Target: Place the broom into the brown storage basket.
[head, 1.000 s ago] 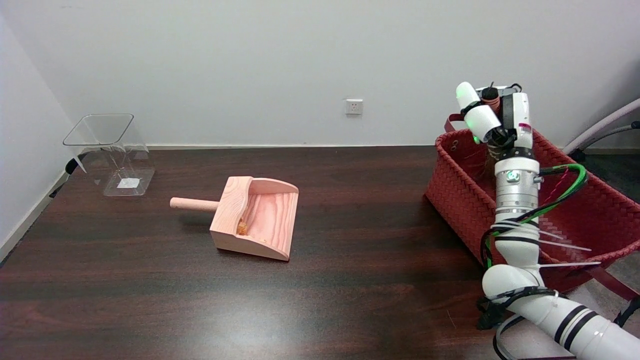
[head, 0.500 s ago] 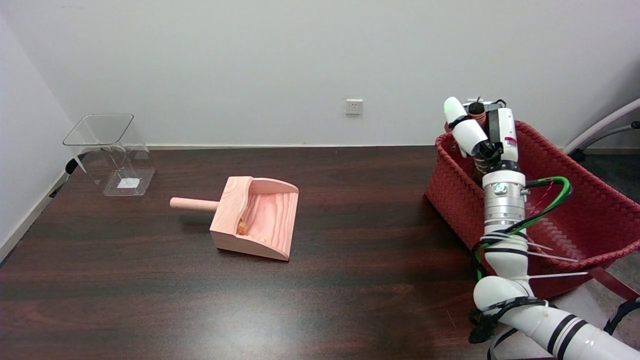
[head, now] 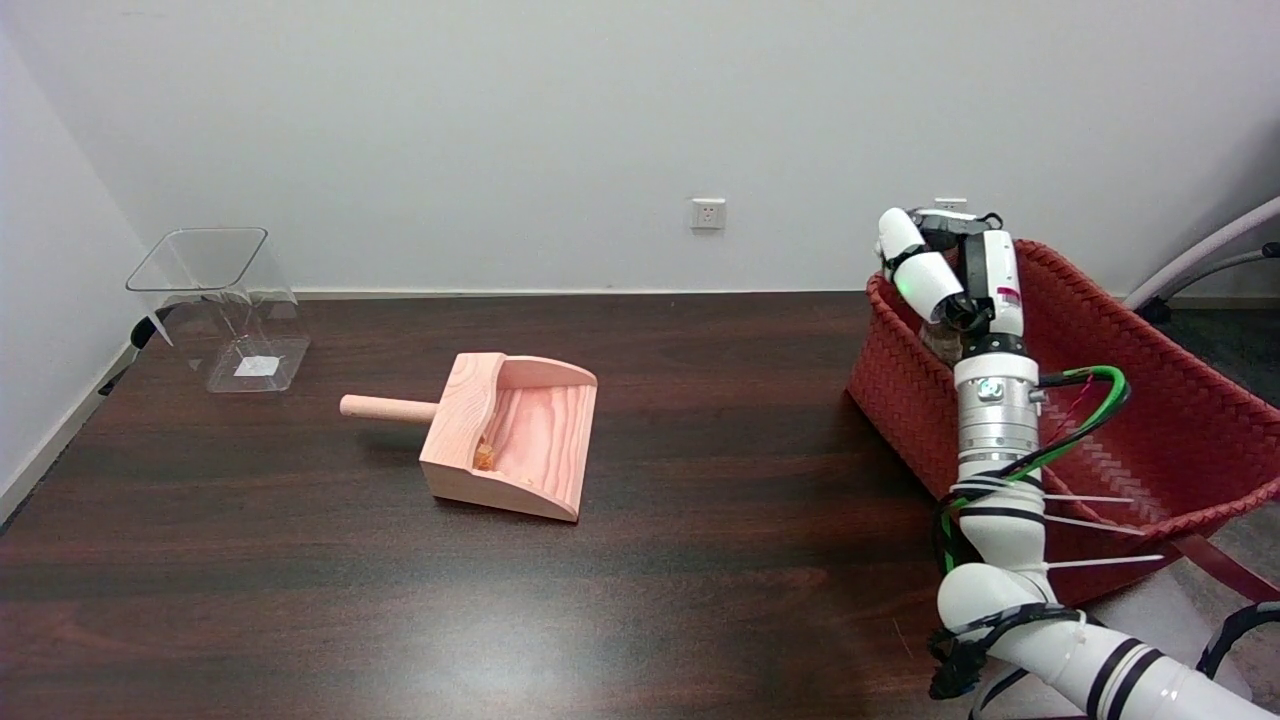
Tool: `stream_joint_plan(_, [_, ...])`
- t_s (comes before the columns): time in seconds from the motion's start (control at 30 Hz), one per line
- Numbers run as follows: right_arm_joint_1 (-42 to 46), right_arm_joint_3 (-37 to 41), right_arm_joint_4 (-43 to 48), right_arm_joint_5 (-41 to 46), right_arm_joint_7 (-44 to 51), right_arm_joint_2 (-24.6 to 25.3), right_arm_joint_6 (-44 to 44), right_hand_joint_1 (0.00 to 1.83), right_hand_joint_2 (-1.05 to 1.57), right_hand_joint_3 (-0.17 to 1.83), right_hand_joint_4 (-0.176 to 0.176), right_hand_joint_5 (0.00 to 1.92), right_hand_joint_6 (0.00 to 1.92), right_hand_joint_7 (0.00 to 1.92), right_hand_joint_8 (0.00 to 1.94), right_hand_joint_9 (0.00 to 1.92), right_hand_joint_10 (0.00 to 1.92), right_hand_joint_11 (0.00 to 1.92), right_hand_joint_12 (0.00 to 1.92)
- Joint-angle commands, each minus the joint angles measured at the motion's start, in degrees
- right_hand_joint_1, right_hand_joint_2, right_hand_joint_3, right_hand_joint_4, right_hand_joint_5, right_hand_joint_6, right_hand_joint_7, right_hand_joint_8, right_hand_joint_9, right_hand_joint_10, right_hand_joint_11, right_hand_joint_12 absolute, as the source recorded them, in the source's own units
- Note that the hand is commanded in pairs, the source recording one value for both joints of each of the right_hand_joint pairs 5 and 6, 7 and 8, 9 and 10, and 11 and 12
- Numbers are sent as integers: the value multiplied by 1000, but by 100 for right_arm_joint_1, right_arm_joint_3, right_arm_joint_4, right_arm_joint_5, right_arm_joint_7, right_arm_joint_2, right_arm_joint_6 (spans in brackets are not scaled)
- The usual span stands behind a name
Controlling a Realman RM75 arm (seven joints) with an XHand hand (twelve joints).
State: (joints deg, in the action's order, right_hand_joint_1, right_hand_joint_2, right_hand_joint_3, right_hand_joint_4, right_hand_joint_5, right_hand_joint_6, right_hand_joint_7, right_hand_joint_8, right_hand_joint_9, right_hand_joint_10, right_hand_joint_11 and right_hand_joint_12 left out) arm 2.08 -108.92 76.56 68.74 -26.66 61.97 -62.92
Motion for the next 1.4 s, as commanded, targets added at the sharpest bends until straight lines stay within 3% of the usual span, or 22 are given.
stream_joint_plan(0.03, [9, -126, 82, -11, 38, 47, -208, 844, 1184, 146, 0, 635, 635, 1111, 1111, 635, 635, 635, 635])
stream_joint_plan(0.1, [11, -143, 116, -10, 43, 47, -233, 844, 1160, 63, 0, 550, 550, 968, 968, 550, 550, 550, 550])
stream_joint_plan(0.17, [17, -153, 159, -19, 43, 47, -238, 799, 1119, -160, 0, 406, 406, 716, 716, 406, 406, 406, 406])
stream_joint_plan(0.27, [17, -201, 229, -24, 54, 47, -298, 713, 1163, -175, 0, 251, 251, 573, 573, 251, 251, 251, 251])
stream_joint_plan(0.3, [19, -211, 265, -24, 64, 47, -331, 671, 1180, -144, 0, 221, 221, 528, 528, 221, 221, 221, 221])
stream_joint_plan(0.37, [43, -246, 349, -22, 188, 47, -454, 587, 1187, 211, 0, 141, 141, 414, 414, 141, 141, 141, 141])
stream_joint_plan(0.43, [65, -287, 432, 5, 381, 47, -611, 554, 1180, 372, 0, 100, 100, 368, 368, 100, 100, 100, 100])
stream_joint_plan(0.5, [120, -310, 547, 16, 575, 47, -791, 485, 1102, 776, 0, 33, 33, 296, 296, 33, 33, 33, 33])
stream_joint_plan(0.63, [355, -271, 817, -19, 758, 39, -1033, 434, 1032, 1053, 0, 0, 0, 248, 248, 0, 0, 0, 0])
stream_joint_plan(0.87, [857, -222, 1195, -104, 1035, 39, -1908, 379, 1054, 1114, 0, 0, 0, 113, 113, 0, 0, 0, 0])
stream_joint_plan(1.4, [1402, -103, 1255, 26, 736, -4, -3953, 234, 1202, 1262, 0, 0, 0, 67, 67, 0, 0, 0, 0])
